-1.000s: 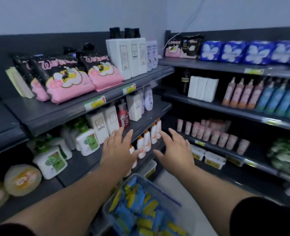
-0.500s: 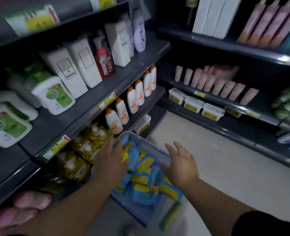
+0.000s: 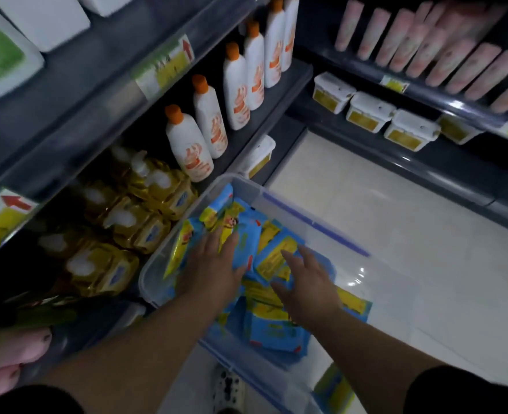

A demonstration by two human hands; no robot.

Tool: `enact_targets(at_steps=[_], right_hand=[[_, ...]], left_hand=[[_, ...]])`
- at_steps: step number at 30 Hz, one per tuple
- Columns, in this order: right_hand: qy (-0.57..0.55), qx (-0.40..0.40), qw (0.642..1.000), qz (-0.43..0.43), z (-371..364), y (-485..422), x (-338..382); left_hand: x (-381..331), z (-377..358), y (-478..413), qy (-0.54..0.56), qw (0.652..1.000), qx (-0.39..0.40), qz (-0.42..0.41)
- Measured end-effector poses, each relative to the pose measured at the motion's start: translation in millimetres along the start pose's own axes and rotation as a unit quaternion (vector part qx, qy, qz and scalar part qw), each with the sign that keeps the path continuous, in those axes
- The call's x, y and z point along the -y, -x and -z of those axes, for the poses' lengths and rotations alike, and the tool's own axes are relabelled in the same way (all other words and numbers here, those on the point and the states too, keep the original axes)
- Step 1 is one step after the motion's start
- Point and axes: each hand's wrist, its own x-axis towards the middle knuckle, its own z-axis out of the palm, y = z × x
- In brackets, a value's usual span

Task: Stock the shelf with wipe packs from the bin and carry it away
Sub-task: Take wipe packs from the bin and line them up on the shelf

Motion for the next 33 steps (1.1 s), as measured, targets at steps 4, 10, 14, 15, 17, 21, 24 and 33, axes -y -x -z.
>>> enact_targets(at_steps=[4,10,14,15,17,21,24,33], right_hand=[[0.004,-0.016,1.000,0.006,-14,-36,-4],[0.035,0.007,0.999,0.017,-30,-56,-8],[0.059,-0.017,0.998,-0.014,-31,-50,-8],[0.062,-0.024,0.997,-0.023,-29,-47,-8],[0.046,-0.030,0.998,-0.044,-24,-43,-10],[-0.053,-0.037,0.996,-0.064,-15,-40,-10],[-0.081,-0.040,0.994,-0.065,-11,-34,-6],[-0.162,-0.126,0.979,0.010,45,6,31]], left_hand=[[2,-7,-39,-0.055,0.997,0.007,-0.059],[-1,-8,-78,-0.118,0.984,0.114,-0.075],[-7,-12,-81,-0.112,0.982,0.137,-0.061],[-9,-13,-80,-0.114,0.982,0.136,-0.062],[-12,-15,-77,-0.126,0.981,0.125,-0.073],[-13,-9,-74,-0.140,0.982,0.087,-0.092],[-14,1,-69,-0.131,0.983,0.085,-0.094],[-16,55,-13,0.018,0.998,0.031,-0.054]])
